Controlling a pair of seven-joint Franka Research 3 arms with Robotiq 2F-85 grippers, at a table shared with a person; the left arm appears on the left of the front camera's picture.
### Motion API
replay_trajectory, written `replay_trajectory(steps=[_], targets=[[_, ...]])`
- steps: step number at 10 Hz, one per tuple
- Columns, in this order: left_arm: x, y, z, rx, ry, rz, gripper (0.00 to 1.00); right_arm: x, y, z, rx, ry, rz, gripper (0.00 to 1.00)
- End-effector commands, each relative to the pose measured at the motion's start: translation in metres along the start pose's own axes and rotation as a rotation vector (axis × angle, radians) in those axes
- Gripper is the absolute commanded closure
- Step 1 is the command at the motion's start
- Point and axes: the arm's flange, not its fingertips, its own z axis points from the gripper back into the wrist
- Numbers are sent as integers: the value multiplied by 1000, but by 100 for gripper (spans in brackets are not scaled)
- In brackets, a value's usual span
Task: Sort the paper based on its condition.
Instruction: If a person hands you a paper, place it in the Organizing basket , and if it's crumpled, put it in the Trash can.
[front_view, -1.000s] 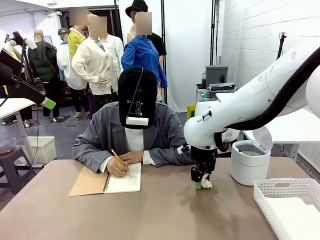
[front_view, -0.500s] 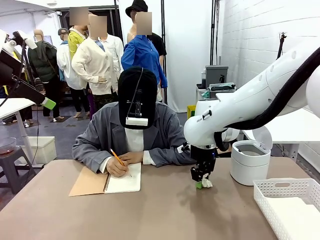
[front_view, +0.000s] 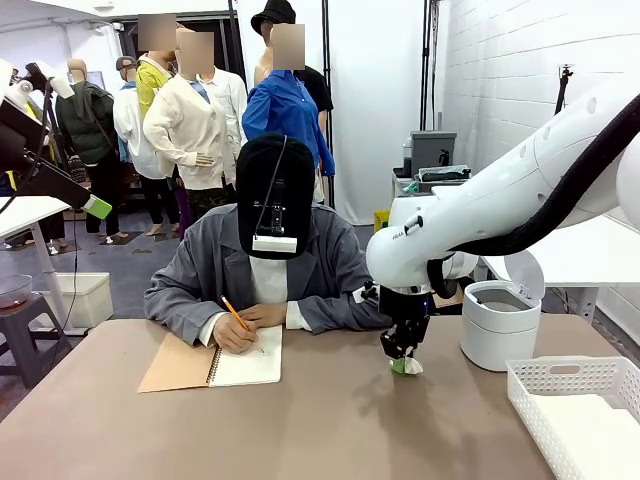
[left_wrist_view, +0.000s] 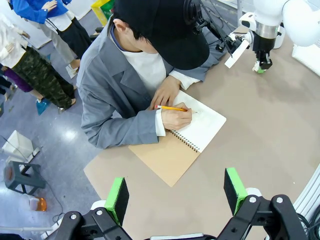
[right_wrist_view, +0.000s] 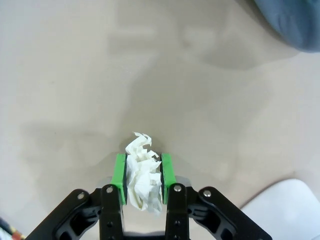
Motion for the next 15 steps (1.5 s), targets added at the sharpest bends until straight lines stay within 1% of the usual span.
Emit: replay_trajectory(steps=[1,3,5,7,8,9,10,11,13,14,15], targets=[[0,1,0,2,-2,1,0,-9,14,37,37,8,-3,67],[0,1,0,2,-2,1,0,-15,24,73,84,14,28,67],[0,1,0,2,-2,1,0,-20,32,109,148,-9,23,67],[0,1,0,2,-2,1,0,-19,43,159,125,-41,66,67],[0,1,0,2,-2,1,0,-18,48,185,129,-72,77,67],[0,1,0,2,-2,1,0,-17,52,213,143,-119,68,67],[0,1,0,2,-2,1,0,-19,55,232,126,-131,62,67],[0,1,0,2,-2,1,0,-18,54,248,109,-150,65,67],[0,1,0,2,-2,1,0,-21,50,273,98,-242,61,67],[0,1,0,2,-2,1,0,-24,49,279,91,-268,57,67],[0,1,0,2,-2,1,0,-27,51,279,136,-236,128,67]])
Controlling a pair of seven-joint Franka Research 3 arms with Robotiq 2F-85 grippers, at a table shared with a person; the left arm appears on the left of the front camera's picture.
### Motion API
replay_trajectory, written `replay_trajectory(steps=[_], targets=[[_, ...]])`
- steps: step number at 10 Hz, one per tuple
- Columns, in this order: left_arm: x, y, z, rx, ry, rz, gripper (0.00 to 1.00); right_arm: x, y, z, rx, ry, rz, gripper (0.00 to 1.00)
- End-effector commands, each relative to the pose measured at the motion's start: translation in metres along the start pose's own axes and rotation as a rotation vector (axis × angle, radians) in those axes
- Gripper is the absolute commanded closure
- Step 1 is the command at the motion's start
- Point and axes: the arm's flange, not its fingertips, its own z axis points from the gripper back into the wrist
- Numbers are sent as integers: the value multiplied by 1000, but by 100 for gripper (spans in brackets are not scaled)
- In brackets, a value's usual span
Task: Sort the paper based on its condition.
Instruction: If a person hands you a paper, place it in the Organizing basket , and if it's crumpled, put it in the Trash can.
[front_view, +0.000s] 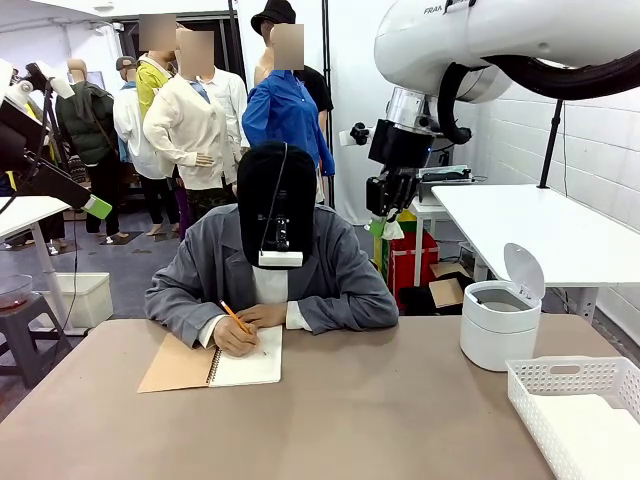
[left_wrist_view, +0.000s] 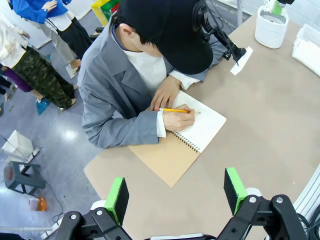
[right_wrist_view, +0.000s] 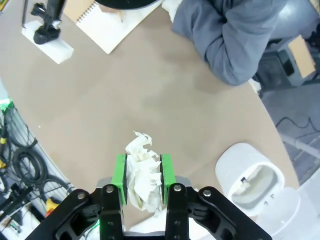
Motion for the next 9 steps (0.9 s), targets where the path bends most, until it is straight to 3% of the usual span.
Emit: replay_trajectory(steps=[1,4,9], targets=[[0,1,0,2,-2,1,0,0,0,-3,-14,12,-15,67],[0,1,0,2,-2,1,0,0,0,-1,1,1,-1,67],[0,1,0,2,-2,1,0,-27,-50,-32,-147,16,-153,67]])
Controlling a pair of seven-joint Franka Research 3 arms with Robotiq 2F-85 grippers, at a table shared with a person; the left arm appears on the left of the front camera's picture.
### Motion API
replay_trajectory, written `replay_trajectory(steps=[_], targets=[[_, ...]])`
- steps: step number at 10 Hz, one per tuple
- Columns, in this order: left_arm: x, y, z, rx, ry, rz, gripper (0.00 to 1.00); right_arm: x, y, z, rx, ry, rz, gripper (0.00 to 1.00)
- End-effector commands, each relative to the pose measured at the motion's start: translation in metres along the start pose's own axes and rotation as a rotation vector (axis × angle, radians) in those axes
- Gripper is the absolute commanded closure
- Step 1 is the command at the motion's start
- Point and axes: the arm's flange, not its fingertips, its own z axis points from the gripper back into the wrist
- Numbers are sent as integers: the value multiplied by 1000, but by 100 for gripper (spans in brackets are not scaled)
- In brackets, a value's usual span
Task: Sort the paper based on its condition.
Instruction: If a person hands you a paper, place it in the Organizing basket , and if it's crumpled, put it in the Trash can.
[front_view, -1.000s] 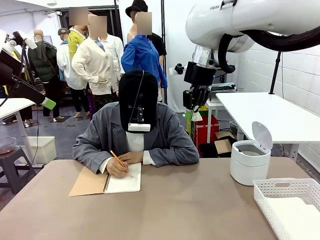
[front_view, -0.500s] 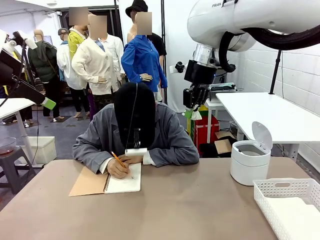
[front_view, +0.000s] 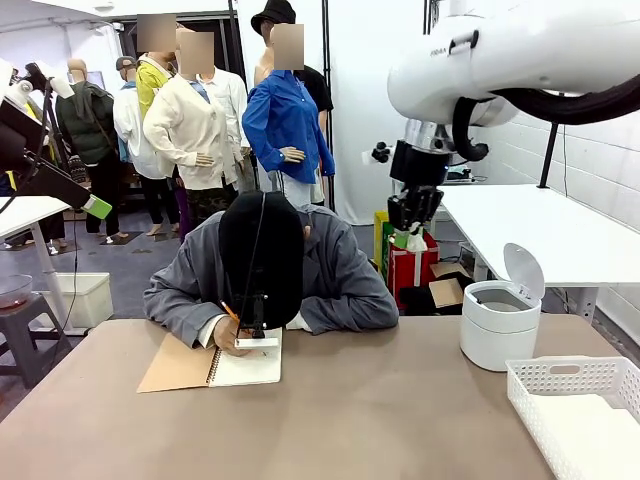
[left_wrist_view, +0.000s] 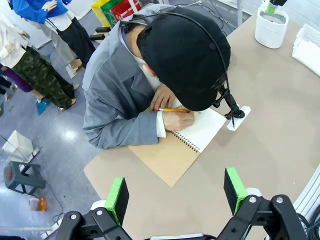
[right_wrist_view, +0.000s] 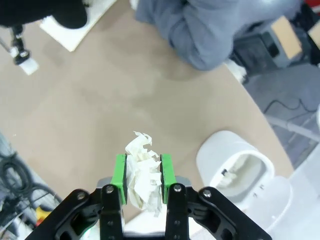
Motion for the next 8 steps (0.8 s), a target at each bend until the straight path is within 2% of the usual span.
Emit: replay_trajectory(steps=[1,6,8], targets=[[0,1,0,2,-2,1,0,-13,-12,-9,-85,-13,-98,67],[0,1,0,2,-2,1,0,-46,-60,-22,-311,28,-277,67],[0,1,0,2,-2,1,0,-56,-82,-30,-327,43,-338,67]])
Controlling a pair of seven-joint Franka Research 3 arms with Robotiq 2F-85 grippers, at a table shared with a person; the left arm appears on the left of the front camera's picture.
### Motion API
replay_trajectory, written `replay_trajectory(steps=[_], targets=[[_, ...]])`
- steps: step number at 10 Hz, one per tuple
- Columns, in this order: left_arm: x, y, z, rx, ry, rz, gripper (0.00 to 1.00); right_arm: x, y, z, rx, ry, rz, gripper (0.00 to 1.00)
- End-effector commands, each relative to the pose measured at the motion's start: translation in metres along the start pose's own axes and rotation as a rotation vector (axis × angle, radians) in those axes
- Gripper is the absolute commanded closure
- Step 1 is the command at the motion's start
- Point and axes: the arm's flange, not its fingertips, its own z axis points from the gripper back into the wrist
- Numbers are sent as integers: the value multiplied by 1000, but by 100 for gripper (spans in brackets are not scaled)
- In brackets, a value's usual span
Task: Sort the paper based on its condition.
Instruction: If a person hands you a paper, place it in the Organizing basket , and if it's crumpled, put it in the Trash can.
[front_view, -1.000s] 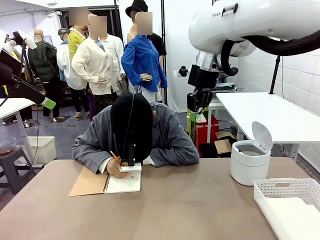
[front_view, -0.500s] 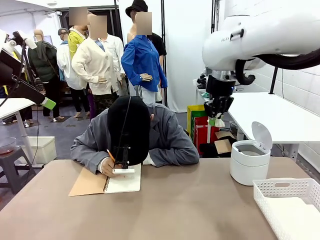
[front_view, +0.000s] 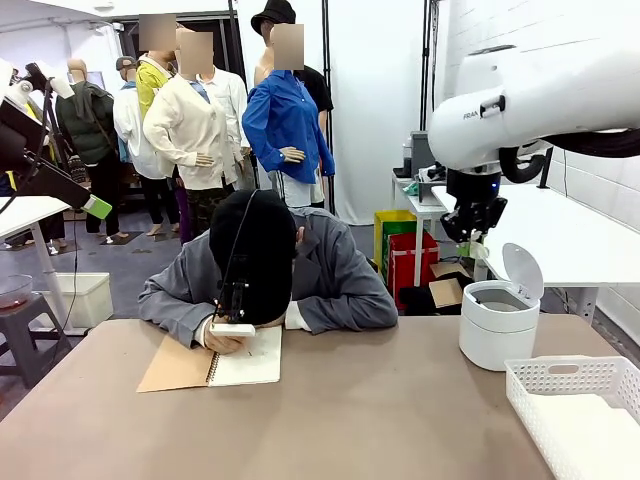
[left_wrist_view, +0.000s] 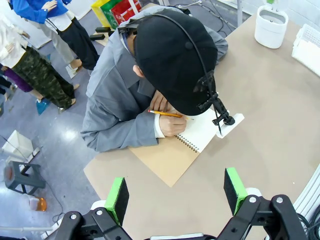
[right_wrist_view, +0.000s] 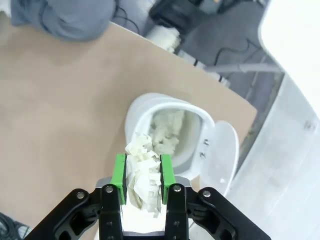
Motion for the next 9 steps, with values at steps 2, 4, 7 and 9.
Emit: replay_trajectory(steps=[2,4,7,9], targets=[[0,1,0,2,-2,1,0,-5,-10,-14,-60,5,-77,67],[0,1,0,2,-2,1,0,-6,-17,-20,-66,9,-101,67],[0,1,0,2,-2,1,0,-6,-21,-25,-95,16,-109,67],[0,1,0,2,-2,1,0,-6,-21,-24,-100,23,-110,67]])
